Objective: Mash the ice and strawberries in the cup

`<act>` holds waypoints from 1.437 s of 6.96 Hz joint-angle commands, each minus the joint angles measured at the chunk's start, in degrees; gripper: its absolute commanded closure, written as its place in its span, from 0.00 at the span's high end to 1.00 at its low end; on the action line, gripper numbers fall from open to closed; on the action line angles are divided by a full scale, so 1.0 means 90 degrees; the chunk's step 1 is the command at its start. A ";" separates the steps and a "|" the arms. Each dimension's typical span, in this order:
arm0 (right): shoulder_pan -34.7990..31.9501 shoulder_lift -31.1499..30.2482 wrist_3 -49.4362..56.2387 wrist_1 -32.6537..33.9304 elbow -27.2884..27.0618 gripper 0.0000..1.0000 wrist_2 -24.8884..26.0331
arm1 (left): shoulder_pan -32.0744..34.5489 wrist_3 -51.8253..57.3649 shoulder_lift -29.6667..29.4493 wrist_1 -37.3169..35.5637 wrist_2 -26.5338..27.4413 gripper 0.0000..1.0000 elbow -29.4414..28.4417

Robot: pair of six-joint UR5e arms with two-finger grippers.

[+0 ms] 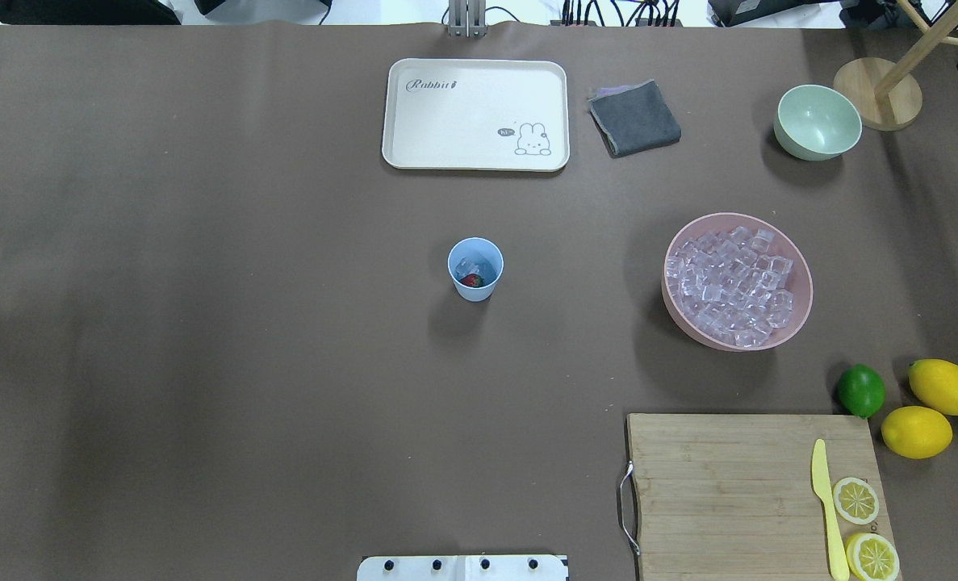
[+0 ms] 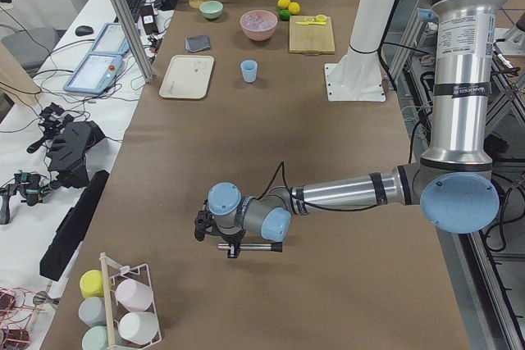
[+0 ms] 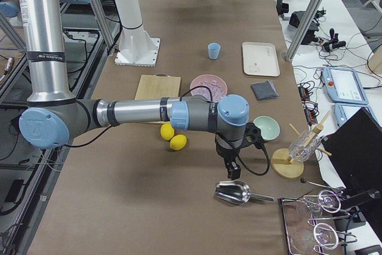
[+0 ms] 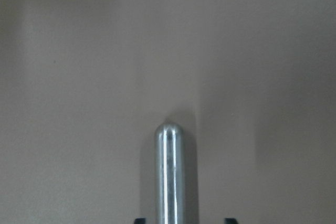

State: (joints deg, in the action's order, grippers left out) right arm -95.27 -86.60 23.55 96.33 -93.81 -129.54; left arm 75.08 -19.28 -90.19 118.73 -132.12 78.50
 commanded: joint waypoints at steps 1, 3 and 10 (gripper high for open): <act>0.0000 -0.0026 0.0010 0.0000 -0.0026 0.99 -0.0001 | 0.0066 0.0023 -0.0356 0.0069 0.0080 0.99 0.0154; 0.0000 -0.0007 0.0000 0.0010 -0.0036 0.99 -0.0030 | 0.0270 0.0013 -0.0913 -0.0125 0.0206 0.99 0.0126; 0.0244 0.0714 -0.0068 0.0518 0.0763 0.99 -0.0099 | 0.2503 0.2431 -0.2059 -0.2507 -0.0729 0.99 0.0126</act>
State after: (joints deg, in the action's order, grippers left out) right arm -93.75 -82.18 22.95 101.18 -89.85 -130.36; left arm 93.27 -7.44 -108.61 98.65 -137.05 80.03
